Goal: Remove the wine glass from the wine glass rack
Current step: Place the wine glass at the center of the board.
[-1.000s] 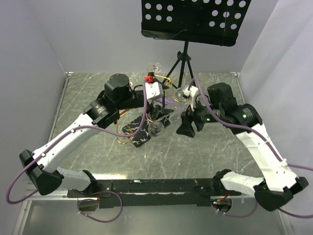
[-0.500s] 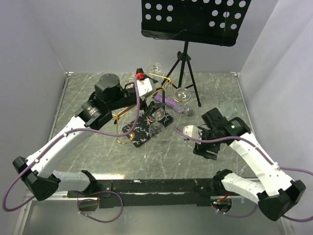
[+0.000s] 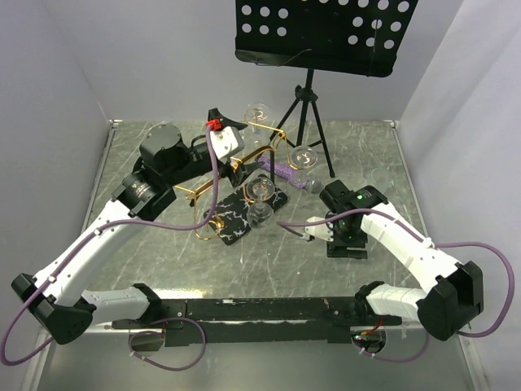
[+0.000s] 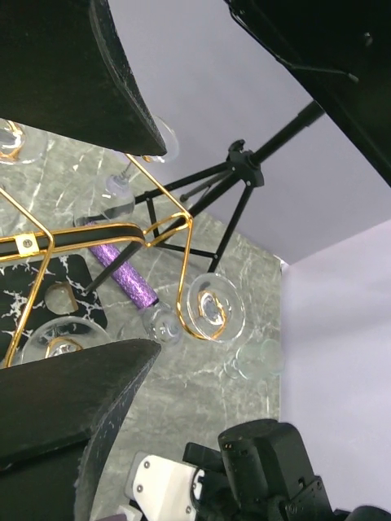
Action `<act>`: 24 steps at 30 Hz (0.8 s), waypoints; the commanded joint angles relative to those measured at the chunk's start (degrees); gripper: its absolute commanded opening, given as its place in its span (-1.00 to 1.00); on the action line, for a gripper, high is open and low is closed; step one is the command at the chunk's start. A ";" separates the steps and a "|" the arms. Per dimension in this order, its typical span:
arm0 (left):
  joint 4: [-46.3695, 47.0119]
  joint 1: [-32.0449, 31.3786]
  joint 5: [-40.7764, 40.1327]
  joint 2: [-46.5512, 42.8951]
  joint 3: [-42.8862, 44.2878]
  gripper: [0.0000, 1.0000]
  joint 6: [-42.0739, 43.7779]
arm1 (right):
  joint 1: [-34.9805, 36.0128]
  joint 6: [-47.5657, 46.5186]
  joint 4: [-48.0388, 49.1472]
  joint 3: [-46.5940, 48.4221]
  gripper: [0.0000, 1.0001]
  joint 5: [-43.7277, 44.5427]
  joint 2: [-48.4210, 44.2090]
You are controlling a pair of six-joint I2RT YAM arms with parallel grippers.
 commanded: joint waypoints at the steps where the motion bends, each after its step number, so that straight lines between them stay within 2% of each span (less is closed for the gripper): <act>1: 3.39 0.66 -0.96 -2.22 -0.98 0.96 0.32 | -0.41 -3.39 -13.53 -2.20 -1.00 11.75 0.58; 7: 4.27 1.19 -0.79 -3.10 -2.12 0.96 0.23 | -5.32 -4.53 -13.09 -5.82 -1.00 21.78 4.27; 15: 4.89 1.89 -0.53 -4.24 -3.97 0.97 -0.65 | -15.08 -3.13 -11.70 -0.20 -1.00 32.15 14.81; 24: 4.89 2.68 -0.17 -4.86 -4.59 0.99 -1.44 | -15.96 -1.72 -7.91 6.31 -1.00 31.98 24.31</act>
